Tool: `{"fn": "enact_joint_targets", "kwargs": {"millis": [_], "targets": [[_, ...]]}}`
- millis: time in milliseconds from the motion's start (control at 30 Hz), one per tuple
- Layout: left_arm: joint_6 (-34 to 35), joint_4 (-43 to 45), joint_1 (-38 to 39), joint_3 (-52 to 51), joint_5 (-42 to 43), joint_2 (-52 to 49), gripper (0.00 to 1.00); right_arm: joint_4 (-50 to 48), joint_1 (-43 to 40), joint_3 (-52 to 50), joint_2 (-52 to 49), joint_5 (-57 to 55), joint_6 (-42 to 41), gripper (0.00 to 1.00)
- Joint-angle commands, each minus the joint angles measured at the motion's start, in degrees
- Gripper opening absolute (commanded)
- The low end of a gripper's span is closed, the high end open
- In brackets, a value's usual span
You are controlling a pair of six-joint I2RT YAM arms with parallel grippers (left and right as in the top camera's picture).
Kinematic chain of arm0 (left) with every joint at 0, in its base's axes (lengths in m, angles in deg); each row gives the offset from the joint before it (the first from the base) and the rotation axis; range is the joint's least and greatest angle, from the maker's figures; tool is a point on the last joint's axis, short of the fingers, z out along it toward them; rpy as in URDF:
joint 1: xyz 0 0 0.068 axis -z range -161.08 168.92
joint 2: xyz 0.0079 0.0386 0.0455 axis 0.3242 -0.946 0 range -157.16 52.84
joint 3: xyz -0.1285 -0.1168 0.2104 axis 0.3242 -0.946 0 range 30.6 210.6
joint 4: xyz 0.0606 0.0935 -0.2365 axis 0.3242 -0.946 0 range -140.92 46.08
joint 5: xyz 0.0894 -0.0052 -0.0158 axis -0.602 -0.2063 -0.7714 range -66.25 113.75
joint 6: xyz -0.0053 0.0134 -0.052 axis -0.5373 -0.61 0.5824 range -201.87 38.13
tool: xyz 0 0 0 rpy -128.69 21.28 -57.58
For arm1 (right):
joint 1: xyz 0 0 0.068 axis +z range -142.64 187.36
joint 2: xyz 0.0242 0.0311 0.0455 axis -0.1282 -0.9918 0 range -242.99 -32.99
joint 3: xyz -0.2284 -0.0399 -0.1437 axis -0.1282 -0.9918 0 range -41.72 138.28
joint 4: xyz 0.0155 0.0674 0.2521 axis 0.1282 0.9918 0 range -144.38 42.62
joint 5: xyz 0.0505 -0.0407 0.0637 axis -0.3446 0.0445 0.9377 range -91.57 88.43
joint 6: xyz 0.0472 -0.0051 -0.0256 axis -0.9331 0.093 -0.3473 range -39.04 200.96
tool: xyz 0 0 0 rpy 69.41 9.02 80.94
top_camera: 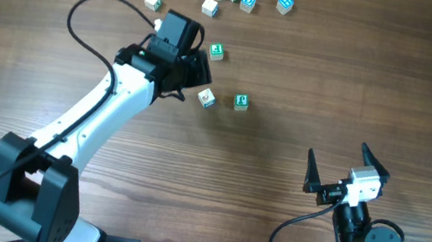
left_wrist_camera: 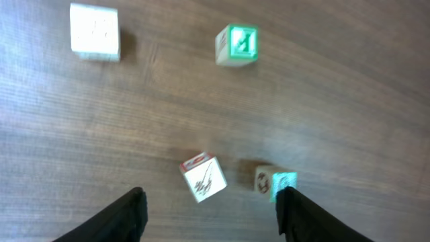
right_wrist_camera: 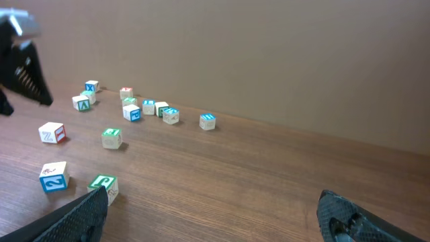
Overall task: Form a tower
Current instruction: 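Reach the left gripper forward over the green-lettered white block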
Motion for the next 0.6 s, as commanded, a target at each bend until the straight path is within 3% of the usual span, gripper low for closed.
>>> {"fn": "enact_joint_targets", "kwargs": {"millis": [0, 133, 267, 367, 467, 567], "targets": [[0.3, -1.0, 1.7, 1.0, -2.1, -1.1, 0.70, -0.2, -0.3, -0.1, 0.4, -0.8, -0.7, 1.00], [0.3, 0.3, 4.7, 1.0, -7.9, -5.6, 0.76, -0.2, -0.3, -0.1, 0.4, -0.8, -0.7, 1.00], [0.3, 3.9, 5.6, 1.0, -8.1, -10.3, 0.82, -0.2, -0.3, -0.1, 0.4, -0.8, -0.7, 1.00], [0.3, 5.1, 5.6, 1.0, -8.1, -12.9, 0.82, -0.2, -0.3, -0.1, 0.4, -0.8, -0.7, 1.00], [0.3, 6.5, 5.6, 0.9, -8.1, -15.2, 0.72, -0.2, -0.3, -0.1, 0.4, -0.8, -0.7, 1.00], [0.3, 6.7, 5.6, 0.9, -8.0, -16.1, 0.52, -0.2, -0.3, -0.1, 0.4, -0.8, -0.7, 1.00]]}}
